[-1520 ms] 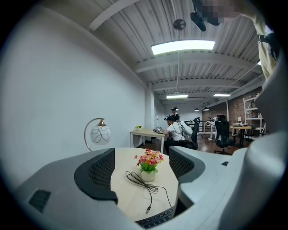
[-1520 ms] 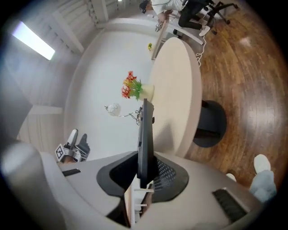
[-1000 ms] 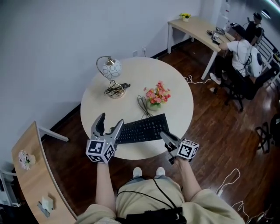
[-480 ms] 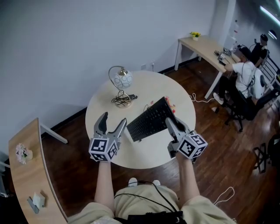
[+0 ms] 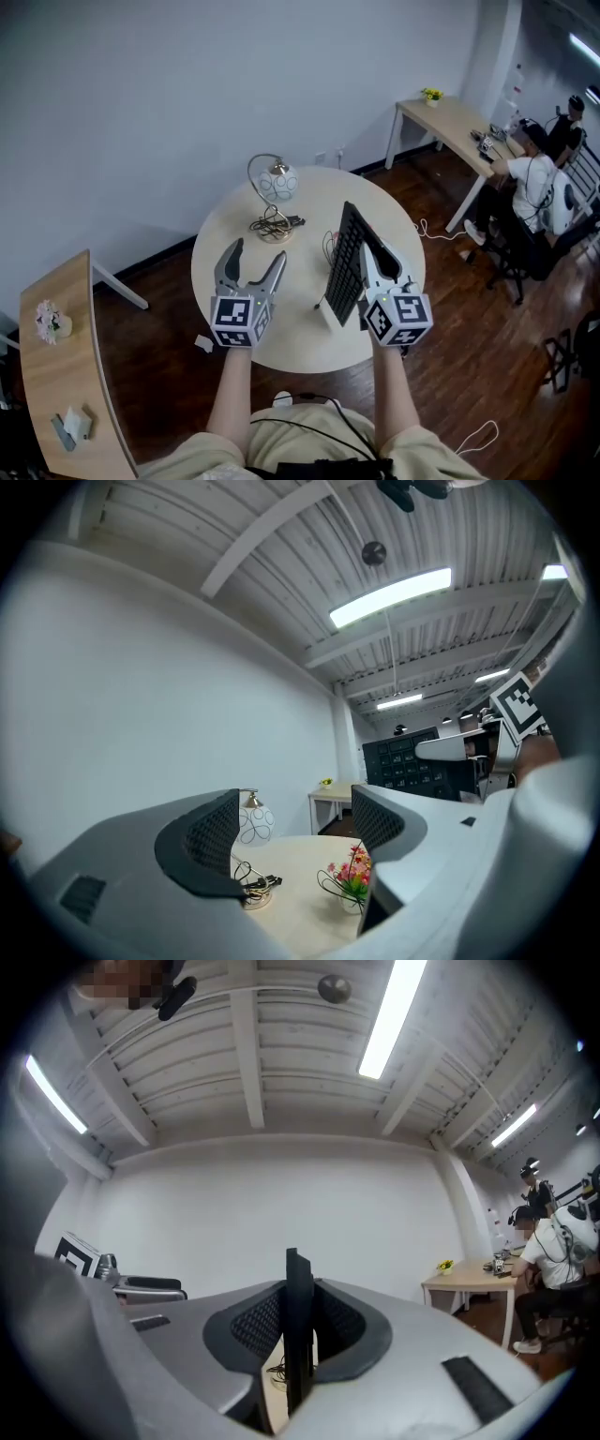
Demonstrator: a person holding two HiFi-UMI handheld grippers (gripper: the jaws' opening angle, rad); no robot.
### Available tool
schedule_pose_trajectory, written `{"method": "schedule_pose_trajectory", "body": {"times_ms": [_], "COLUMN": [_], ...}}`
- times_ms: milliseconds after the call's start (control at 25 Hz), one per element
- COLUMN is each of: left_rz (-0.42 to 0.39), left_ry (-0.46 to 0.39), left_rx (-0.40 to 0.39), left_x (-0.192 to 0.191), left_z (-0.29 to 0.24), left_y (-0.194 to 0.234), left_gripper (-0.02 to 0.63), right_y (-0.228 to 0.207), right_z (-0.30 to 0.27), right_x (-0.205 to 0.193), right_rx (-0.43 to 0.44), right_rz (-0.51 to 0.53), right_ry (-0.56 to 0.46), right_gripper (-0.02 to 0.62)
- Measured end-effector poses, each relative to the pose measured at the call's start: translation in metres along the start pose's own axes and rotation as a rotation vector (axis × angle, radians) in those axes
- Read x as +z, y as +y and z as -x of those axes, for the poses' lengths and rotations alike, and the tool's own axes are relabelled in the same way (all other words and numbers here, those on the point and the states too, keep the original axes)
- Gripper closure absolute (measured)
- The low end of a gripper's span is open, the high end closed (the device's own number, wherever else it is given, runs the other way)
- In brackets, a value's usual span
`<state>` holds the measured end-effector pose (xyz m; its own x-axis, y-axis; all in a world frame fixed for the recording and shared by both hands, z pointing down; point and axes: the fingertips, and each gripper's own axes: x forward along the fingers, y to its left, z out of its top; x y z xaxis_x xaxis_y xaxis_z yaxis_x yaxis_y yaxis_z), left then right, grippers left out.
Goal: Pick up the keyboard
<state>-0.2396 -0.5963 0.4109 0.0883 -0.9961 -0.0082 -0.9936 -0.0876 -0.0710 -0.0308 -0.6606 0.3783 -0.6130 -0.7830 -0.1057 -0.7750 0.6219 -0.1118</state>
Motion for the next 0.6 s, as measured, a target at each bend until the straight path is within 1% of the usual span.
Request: {"method": "schedule_pose_trajectory", "body": {"times_ms": [120,320,600], "left_rz": [-0.004,-0.032,-0.046], "left_ry": [-0.006,-0.009,-0.012], "left_rx": [0.021,0.013,-0.004], "left_x": [0.002,0.009,0.017], "left_z": [-0.002,-0.002,-0.001], "left_y": [0.001,-0.005,-0.009], "left_gripper": [0.244,0.244,0.244], "right_y": [-0.002,-0.004,0.011], "right_z": [-0.002,0.001,0.005], "right_x": [0.006,0.011,0.013], "right_rx": [-0.029,-0.064,-0.048], "right_rz": [0.013,0.025,0.088], "right_ry": [-0.014,-0.017,-0.016], "right_gripper": [0.508,0.508,0.508]}}
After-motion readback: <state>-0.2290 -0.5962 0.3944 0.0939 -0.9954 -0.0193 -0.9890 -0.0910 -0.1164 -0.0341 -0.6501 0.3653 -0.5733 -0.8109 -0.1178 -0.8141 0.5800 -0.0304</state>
